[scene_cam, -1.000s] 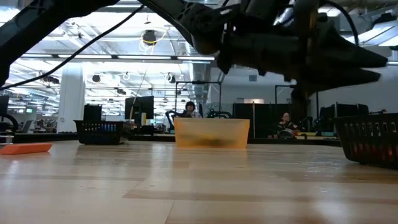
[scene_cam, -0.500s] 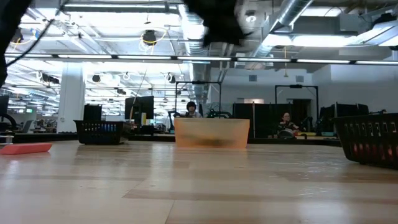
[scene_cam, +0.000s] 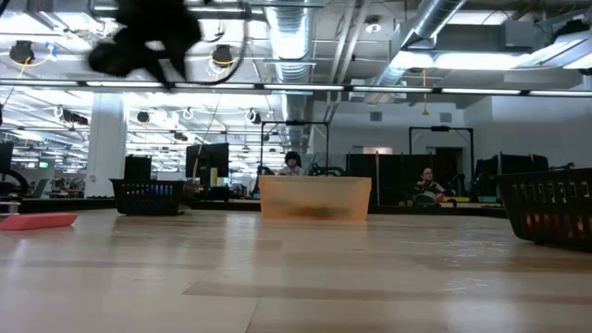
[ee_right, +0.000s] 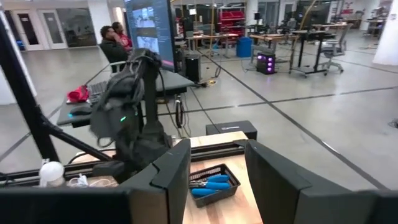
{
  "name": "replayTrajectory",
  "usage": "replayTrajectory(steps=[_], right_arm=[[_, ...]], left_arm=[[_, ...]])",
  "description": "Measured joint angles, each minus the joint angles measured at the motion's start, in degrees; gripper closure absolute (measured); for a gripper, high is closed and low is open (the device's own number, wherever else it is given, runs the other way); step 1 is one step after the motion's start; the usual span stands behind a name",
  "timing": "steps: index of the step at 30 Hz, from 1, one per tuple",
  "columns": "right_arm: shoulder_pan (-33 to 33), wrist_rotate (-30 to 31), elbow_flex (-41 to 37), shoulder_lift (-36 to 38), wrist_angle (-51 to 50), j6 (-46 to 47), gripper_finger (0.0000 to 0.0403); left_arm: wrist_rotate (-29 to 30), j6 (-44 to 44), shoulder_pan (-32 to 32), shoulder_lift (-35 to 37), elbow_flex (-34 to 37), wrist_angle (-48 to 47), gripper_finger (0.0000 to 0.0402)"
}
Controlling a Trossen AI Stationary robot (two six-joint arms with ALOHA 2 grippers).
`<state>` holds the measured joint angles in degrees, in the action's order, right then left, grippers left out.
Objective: Pick & Place School Supplies
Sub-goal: Put the orange eraser into the bottom black bin
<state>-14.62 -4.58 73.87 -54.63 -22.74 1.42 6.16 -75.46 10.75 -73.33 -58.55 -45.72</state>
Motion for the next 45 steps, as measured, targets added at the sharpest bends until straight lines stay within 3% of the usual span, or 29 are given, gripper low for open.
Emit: replayTrajectory(steps=[6,11,14,25,45], right_arm=[[0.02,-1.57,0.0,0.0,-0.13,0.01,0.0265],[-0.01,-1.57,0.0,0.0,-0.11,0.03,0.027],[-0.02,-1.57,0.0,0.0,-0.11,0.08,0.027],[0.03,-1.59,0.0,-0.02,-0.07,1.58,0.0271],[0.01,-1.59,0.0,-0.11,0.02,3.11,0.0271]], left_arm=[[0.15,-16.11,13.53,0.87,7.25,0.16,0.0318],[0.99,-18.45,17.35,0.32,10.32,0.36,0.0365],[1.17,-18.32,17.41,0.32,12.15,0.51,0.0395],[2.13,-19.52,16.1,0.32,19.44,6.95,0.0401],[1.3,-18.36,13.22,0.32,23.96,10.7,0.0401]])
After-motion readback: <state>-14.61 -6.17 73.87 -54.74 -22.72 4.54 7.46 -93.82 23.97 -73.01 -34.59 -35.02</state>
